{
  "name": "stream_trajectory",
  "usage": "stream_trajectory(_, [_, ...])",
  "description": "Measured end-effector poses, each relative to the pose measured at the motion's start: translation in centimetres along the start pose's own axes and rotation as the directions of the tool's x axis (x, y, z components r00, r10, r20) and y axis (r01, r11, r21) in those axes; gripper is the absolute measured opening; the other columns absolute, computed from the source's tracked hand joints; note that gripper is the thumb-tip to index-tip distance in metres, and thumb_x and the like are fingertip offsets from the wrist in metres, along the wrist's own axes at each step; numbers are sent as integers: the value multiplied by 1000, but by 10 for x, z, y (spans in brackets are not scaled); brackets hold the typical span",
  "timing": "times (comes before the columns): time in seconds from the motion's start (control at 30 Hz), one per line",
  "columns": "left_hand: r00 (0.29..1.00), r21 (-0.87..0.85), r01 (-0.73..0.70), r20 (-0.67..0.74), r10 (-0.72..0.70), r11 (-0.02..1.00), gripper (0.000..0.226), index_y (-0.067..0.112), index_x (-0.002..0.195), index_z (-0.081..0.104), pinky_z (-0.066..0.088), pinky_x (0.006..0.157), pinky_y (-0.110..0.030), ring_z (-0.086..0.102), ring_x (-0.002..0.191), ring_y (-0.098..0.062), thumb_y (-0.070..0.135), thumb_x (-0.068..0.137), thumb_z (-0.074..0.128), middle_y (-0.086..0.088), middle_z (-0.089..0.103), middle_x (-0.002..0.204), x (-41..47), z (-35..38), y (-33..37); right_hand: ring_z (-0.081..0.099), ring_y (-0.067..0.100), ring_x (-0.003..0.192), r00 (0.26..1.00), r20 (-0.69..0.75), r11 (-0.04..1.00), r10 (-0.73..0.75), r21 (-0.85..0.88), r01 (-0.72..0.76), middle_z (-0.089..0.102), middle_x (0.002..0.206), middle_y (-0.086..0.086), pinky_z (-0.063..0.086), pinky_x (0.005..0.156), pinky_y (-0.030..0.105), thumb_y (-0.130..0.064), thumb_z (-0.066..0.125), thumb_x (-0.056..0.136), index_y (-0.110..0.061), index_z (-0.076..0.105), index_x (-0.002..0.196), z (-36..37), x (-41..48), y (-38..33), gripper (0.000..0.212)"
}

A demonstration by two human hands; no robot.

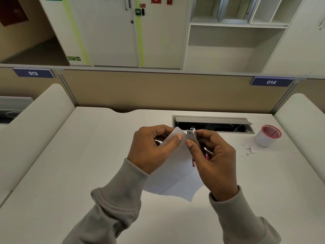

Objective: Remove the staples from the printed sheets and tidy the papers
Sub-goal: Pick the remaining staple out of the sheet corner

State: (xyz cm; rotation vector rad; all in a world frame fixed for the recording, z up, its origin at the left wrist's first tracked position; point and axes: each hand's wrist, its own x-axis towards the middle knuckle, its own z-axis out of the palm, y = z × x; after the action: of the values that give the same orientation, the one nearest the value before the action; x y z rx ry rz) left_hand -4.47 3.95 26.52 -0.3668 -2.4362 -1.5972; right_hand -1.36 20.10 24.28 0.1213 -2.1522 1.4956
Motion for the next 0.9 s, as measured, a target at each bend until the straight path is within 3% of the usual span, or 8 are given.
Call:
stream_trajectory(0.17, [999, 40, -41, 14, 40, 998, 11, 50, 87, 63, 48, 67, -3, 64, 84, 8, 56, 81, 70, 34, 65, 81, -1, -5, 3, 70, 4, 90, 998, -63, 1000, 17, 10, -17, 70, 99, -14, 61, 77, 28, -30, 69, 83, -24, 62, 111, 2, -2, 0, 30])
stream_trajectory(0.33, [994, 157, -78, 81, 66, 984, 9, 39, 97, 68, 49, 68, -4, 64, 83, 1, 43, 89, 67, 23, 68, 88, 3, -8, -5, 71, 6, 88, 994, -101, 996, 52, 78, -44, 71, 98, -11, 61, 66, 23, -19, 72, 85, -22, 63, 111, 2, -6, 1, 28])
stream_trajectory(0.43, [985, 174, -131, 131, 109, 976, 17, 29, 98, 74, 54, 68, -17, 65, 80, -4, 43, 91, 65, 15, 72, 86, 9, -11, -5, 71, 12, 86, 997, -77, 999, 11, 35, -8, 73, 97, -7, 62, 69, 29, -21, 73, 85, -21, 65, 110, -2, -8, 3, 27])
stream_trajectory(0.53, [968, 195, -187, 204, 147, 963, 22, 25, 95, 76, 55, 71, -32, 67, 78, -10, 41, 88, 63, 10, 74, 84, 17, -20, 1, 70, 9, 87, 982, -87, 980, -169, -123, 157, 74, 100, -2, 60, 75, 25, -18, 76, 83, -12, 71, 110, -15, -3, 0, 28])
stream_trajectory(0.7, [910, 230, -223, 398, 117, 947, 24, 26, 96, 77, 56, 74, -34, 69, 79, -10, 41, 86, 61, 11, 75, 85, 32, -31, 17, 68, 29, 92, 843, 39, 746, -537, -445, 495, 73, 103, 11, 56, 77, 41, -7, 75, 86, -3, 76, 104, -35, 16, -4, 19])
stream_trajectory(0.9, [832, 273, -276, 548, 87, 921, 17, 26, 96, 77, 57, 73, -37, 69, 77, -13, 36, 90, 64, 9, 74, 82, 47, -35, 33, 65, 32, 98, 744, 243, 576, -622, -501, 646, 73, 106, 9, 50, 75, 48, -8, 70, 90, -8, 76, 108, -49, 31, -5, 19])
